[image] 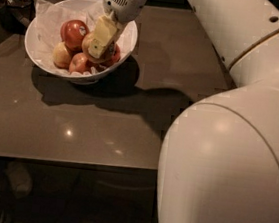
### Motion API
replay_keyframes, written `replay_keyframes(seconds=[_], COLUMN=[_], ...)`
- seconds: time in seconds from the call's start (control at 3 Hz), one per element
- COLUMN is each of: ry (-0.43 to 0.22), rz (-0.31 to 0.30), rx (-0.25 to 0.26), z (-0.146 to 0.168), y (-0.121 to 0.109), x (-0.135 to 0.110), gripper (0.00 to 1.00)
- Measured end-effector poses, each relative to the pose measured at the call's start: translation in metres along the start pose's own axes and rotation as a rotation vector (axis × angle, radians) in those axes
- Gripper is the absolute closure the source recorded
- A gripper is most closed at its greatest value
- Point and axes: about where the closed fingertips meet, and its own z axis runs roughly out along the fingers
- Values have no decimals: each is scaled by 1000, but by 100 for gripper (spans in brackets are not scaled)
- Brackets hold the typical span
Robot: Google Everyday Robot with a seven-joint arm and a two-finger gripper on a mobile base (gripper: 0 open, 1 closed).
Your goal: Pick apple from white bowl
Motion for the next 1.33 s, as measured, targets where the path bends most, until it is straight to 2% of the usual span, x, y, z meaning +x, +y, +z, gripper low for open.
replay_keyframes(seconds=[0.33,0.67,1.33], ry=[-6,-38,-132], rz=[-10,-87,-354], rx=[2,-2,-3], z=[-3,-14,-67], y=[2,10,63], x=[-3,-10,-25], gripper=[100,100,100])
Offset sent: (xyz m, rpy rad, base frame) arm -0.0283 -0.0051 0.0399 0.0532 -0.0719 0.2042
